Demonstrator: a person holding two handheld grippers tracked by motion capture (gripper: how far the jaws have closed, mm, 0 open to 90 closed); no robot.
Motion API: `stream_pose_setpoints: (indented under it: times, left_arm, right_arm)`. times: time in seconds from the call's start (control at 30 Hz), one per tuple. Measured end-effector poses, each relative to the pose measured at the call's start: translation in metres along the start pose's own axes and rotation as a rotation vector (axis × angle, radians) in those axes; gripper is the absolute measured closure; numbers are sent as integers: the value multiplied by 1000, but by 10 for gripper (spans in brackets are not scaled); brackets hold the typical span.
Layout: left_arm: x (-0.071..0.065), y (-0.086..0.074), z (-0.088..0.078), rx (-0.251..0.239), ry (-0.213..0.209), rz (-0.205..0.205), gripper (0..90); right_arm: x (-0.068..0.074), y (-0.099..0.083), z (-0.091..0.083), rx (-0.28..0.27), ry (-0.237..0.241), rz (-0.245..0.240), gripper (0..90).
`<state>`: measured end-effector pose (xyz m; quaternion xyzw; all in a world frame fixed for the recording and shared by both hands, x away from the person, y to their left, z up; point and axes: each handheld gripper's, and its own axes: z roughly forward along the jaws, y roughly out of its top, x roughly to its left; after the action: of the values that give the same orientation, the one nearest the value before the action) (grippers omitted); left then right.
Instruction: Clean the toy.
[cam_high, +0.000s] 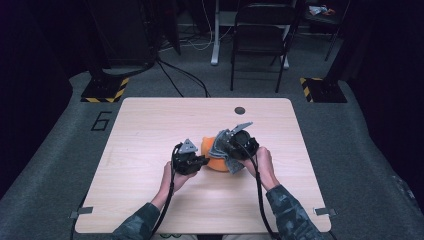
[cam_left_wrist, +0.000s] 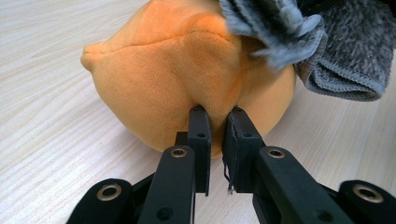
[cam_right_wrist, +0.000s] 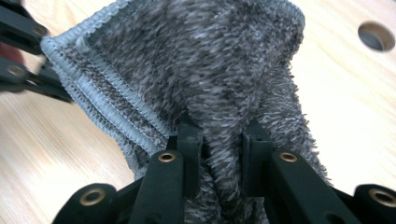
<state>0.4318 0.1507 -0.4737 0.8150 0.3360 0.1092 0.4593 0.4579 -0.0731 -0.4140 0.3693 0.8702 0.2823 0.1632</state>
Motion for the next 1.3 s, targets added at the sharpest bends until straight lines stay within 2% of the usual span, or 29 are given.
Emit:
stream_pose_setpoints:
  times: [0.07, 0.13, 0.3, 0.4, 0.47, 0.5, 0.6, 0.73, 0.87, 1.0, 1.1, 1.17, 1.3]
  left_arm:
    - [1, 0, 0, 7, -7, 0, 816]
    - [1, 0, 0, 8, -8, 1, 815]
    - [1, 0, 0, 9, -7, 1, 816]
    - [2, 0, 0, 7, -8, -2, 816]
    - [3, -1, 0, 6, -7, -6, 815]
    - [2, -1, 0, 8, -9, -8, 815]
    - [2, -1, 1, 8, -8, -3, 815]
    - [3, -1, 0, 10, -11, -8, 815]
    - [3, -1, 0, 8, -6, -9, 814]
    - [6, -1, 0, 0, -1, -8, 814]
    - [7, -1, -1, 5, -2, -8, 813]
    - [7, -2, -1, 1, -3, -10, 813]
    - [7, -1, 0, 3, -3, -4, 812]
  right_arm:
    - [-5, -3, 2, 15, -14, 16, 740]
    - [-13, -8, 6, 37, -7, 46, 740]
    - [-22, -12, 8, 62, -10, 65, 740]
    - [-27, -18, 15, 98, -59, 73, 741]
    - [-32, -23, 21, 113, -55, 96, 741]
    - [-34, -25, 23, 118, -58, 91, 741]
    - [-35, -28, 30, 133, -60, 113, 742]
    - [-37, -32, 36, 146, -73, 113, 742]
    - [-41, -38, 48, 194, -102, 113, 741]
    - [-42, -44, 59, 235, -85, 122, 741]
    - [-46, -39, 48, 217, -79, 141, 741]
    - [-49, -34, 32, 179, -90, 152, 742]
    - [-50, -22, 2, 81, -72, 162, 742]
